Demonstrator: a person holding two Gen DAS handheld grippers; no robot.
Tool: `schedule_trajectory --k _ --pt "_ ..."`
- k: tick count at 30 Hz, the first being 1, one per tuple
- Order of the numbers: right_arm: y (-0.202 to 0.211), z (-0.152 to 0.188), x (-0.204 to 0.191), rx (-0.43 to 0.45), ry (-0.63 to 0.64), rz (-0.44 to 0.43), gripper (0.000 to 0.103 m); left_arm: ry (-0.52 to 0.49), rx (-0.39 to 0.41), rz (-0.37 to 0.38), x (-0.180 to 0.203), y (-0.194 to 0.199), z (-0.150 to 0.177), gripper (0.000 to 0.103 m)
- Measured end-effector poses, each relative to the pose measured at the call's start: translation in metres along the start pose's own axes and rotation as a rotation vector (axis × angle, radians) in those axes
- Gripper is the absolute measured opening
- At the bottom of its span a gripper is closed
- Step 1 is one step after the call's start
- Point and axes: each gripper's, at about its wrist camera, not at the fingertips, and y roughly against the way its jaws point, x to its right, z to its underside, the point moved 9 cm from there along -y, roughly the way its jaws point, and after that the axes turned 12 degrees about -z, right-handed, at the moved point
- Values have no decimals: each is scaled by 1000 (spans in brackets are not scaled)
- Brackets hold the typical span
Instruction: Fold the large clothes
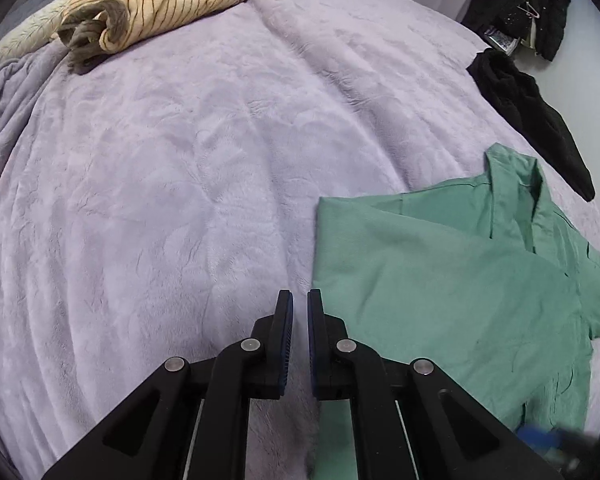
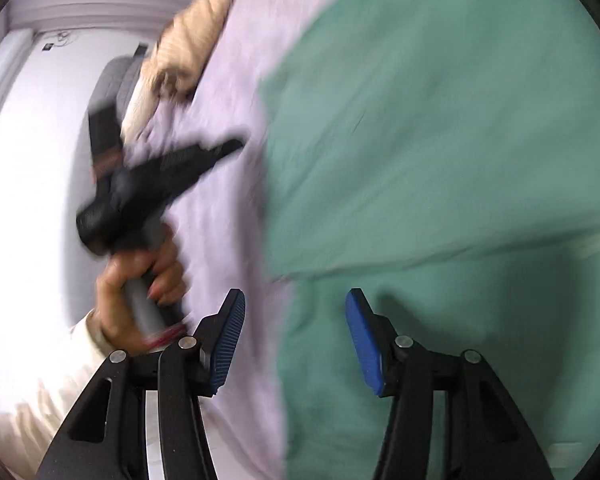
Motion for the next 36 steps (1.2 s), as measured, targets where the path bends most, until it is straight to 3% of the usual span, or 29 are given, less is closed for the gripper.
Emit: schedule_trajectory --k 3,5,6,8,9,10,12,15,17,18,20,22,25,32,34,36 --pt "87 -44 52 215 32 351 57 -48 20 -20 17 8 17 7" --pt "127 -58 92 285 -31 491 57 -69 7 -36 26 2 34 7" --pt "141 -62 114 296 -82 513 57 -72 -8 -40 23 0 43 7" --pt "142 -64 145 250 -165 488 54 -63 -39 -55 28 -11 57 7" --pt "140 -62 153 212 -185 465 33 -55 -47 -69 28 -15 62 7" --pt "138 -61 158 182 -176 470 23 -42 -55 -76 28 -19 66 7" --pt "141 -64 150 165 -91 453 18 -23 -52 -87 26 -22 69 7" --pt "159 -77 130 193 106 523 18 -35 -45 -116 26 -25 71 7" --pt "162 -84 136 180 132 564 14 -52 -41 -155 25 -26 72 7" --pt "164 -85 144 168 130 603 6 -52 -44 -172 23 -26 72 7" --pt "168 -81 176 131 43 648 1 -27 -63 -173 16 -22 72 7" --pt "179 -77 181 175 -72 531 1 0 -73 -165 8 -12 73 7" --pt "197 -64 175 178 -76 557 9 -9 -75 -172 0 6 80 7" --pt "199 -3 145 110 -113 472 9 -33 -120 -117 16 41 120 7" --pt "200 12 138 92 -132 445 16 -29 -158 -111 22 45 138 7" --pt "194 27 127 78 -146 422 41 -32 -177 -93 29 54 153 7"
